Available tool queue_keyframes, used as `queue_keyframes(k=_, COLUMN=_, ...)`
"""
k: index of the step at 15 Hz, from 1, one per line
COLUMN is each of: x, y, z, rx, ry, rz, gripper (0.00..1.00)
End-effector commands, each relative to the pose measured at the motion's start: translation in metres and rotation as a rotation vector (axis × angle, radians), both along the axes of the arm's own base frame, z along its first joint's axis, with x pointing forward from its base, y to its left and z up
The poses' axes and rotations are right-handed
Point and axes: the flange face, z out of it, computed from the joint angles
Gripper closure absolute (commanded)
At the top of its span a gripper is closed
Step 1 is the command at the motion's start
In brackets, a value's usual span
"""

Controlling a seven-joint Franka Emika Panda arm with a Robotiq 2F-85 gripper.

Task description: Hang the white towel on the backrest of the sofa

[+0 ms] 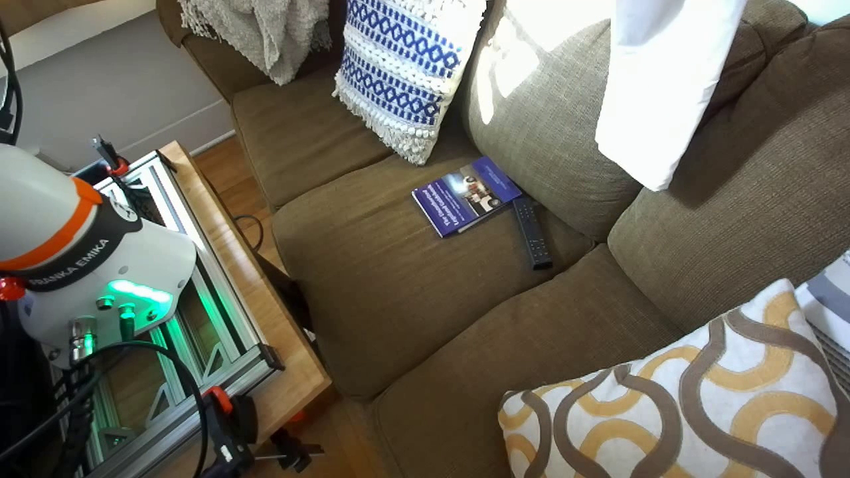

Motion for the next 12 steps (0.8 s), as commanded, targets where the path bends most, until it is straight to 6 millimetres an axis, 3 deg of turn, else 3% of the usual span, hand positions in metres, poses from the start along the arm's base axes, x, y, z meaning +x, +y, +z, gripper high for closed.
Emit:
queue_keyframes(k=1, x=0.028, y=-0.005, z=0.002, rx=-0.006, ry=-0.071, rz=0.032, gripper=0.99)
queue_keyframes(k=12, x=0.08, y=0.002, z=-0.047, rx=0.02, ry=-0.224, rz=0.086, gripper=0.99)
